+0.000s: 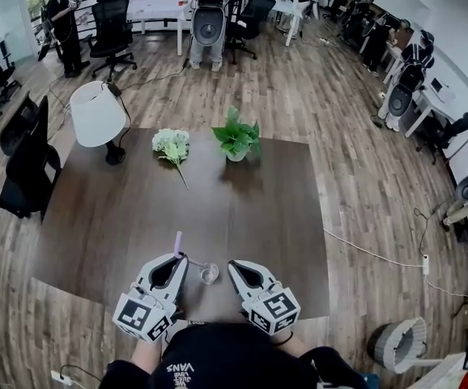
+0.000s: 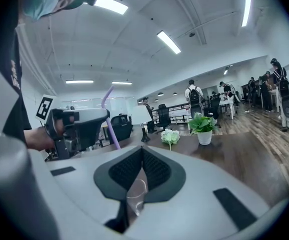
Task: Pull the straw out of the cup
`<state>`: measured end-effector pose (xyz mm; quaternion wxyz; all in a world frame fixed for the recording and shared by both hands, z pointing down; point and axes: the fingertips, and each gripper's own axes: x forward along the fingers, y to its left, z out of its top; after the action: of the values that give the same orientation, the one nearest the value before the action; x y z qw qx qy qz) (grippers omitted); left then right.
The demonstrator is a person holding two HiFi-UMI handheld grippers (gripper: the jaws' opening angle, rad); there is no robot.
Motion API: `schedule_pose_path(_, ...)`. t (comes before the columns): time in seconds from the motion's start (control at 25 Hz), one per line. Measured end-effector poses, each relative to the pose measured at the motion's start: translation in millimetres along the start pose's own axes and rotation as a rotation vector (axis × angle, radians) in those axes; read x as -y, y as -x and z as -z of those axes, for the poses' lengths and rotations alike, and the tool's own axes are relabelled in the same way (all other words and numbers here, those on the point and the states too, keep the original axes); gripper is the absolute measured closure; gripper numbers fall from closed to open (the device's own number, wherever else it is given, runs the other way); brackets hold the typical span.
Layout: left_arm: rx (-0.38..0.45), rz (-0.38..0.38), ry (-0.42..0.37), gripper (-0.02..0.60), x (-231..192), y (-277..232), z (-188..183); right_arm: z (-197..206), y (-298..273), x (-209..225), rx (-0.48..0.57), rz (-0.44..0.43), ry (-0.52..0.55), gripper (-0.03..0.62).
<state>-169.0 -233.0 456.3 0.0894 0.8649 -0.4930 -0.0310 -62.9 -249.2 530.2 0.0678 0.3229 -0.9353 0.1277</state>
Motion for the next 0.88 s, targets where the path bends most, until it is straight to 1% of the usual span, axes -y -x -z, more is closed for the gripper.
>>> schedule_pose_path(0.32,-0.054,-0.058,0.02,0.548,-12,13,26,2,-4,-4,-0.005,-0.019,0.0,0.576)
schedule_pose_path(0.56,-0.103,-0.07,0.011,0.548,-9,13,46,2,-5,-6,-0.007,-0.034,-0.001,0.576)
schedule_pose_path(0.68,-0.107,-0.066,0.015,0.548,-8,14,52,4,-5,-7,-0.011,-0.036,-0.002,0.577)
schedule_pose_path(0.88,-0.144,-0.057,0.021,0.548,-3,12,67,6,-5,-9,-0.016,-0.045,-0.005,0.577)
